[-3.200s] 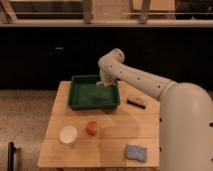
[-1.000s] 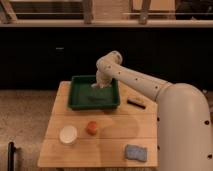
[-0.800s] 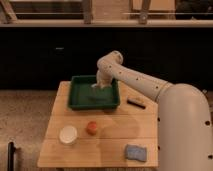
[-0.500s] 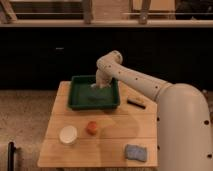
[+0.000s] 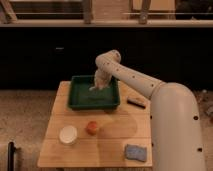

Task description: Place towel in tray

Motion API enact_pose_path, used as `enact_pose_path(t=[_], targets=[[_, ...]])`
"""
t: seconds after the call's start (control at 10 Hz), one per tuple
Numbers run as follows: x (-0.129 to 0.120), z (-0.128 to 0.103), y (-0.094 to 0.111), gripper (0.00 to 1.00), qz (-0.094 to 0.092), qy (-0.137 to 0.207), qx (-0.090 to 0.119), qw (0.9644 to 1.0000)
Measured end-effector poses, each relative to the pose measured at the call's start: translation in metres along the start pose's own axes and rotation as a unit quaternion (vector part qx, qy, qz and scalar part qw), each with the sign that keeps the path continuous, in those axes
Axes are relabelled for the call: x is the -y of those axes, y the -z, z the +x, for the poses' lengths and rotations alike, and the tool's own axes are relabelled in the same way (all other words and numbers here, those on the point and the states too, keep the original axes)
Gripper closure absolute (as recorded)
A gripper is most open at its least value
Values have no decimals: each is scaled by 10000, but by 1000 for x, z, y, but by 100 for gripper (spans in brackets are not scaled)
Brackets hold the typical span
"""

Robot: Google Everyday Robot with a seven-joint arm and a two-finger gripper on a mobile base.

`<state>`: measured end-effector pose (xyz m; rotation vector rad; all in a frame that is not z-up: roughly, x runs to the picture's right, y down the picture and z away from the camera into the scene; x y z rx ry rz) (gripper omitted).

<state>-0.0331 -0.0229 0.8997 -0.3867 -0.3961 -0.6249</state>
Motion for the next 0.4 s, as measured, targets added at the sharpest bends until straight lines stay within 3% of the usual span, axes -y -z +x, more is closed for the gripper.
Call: enact_pose_path(t=[0.4], targets=[[-12, 4, -8, 99, -277, 249, 87, 9993]])
